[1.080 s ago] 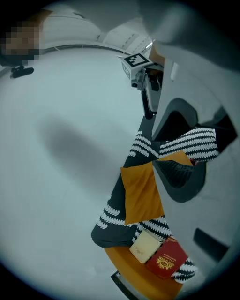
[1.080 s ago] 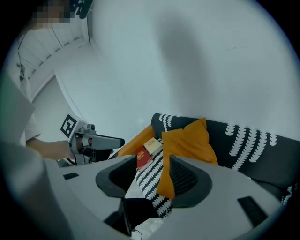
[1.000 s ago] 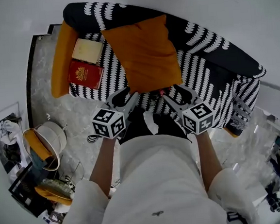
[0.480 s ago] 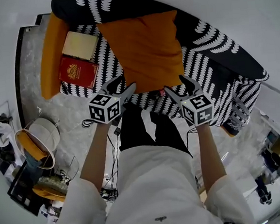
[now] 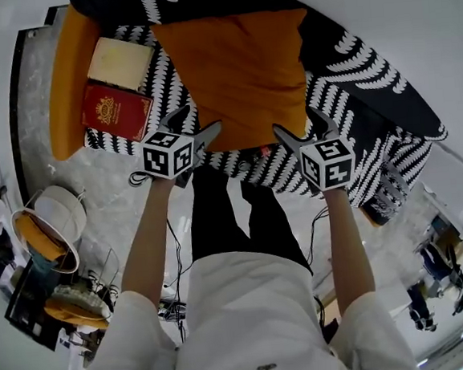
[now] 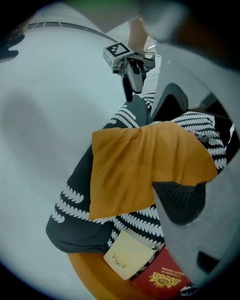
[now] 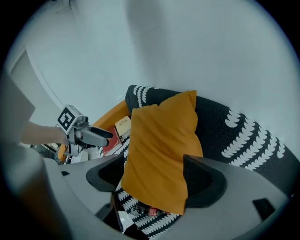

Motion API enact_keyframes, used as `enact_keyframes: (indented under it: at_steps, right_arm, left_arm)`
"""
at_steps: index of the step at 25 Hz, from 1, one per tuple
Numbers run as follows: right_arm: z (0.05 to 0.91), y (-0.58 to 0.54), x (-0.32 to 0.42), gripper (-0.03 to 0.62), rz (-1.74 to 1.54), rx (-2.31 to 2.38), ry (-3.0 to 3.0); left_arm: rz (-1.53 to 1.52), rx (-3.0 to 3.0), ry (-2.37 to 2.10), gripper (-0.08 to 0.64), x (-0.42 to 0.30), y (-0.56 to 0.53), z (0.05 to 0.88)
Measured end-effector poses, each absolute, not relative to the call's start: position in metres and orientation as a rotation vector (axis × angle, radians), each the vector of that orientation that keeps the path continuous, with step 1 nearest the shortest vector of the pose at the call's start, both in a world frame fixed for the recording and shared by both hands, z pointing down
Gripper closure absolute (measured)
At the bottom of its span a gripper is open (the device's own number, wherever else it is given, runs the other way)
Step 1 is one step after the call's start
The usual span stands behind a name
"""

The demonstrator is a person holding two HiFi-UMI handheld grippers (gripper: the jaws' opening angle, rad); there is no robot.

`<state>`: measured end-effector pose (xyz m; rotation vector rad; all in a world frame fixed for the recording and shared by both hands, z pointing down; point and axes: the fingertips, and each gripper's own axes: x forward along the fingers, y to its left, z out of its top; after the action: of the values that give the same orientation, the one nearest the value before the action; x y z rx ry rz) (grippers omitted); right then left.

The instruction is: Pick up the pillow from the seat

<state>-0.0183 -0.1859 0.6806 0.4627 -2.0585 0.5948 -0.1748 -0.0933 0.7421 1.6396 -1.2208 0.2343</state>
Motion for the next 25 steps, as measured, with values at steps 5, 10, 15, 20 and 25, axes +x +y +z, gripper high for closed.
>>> enact_keyframes:
  at_steps: [5, 10, 15, 20, 25]
  right_arm:
    - [0.704, -0.203, -0.023, 0.208, 0.543, 0.493, -2.043]
    - [0.727, -0.224, -0.017, 0.176, 0.485, 0.496, -2.018]
    - [0.752, -0.245, -0.020, 0.153, 0.467, 0.507, -2.003]
    - [0.773, -0.260, -0.027, 0.124, 0.413, 0.493, -1.985]
    - [0.794, -0.270, -0.026, 0.112, 0.377, 0.449, -1.956]
  left_arm:
    - [0.215, 1.583, -1.239, 0.116, -0.183, -0.099, 0.780]
    - [0.187, 1.529, -1.251, 0.080, -0.180, -0.098, 0.807]
    - [0.164, 1.470, -1.301, 0.033, -0.191, -0.106, 0.838]
    - [0.084, 1.398, -1.314, -0.022, -0.199, -0.120, 0.863]
    - [0.089, 1.379, -1.295, -0.031, -0.197, -0.127, 0.884]
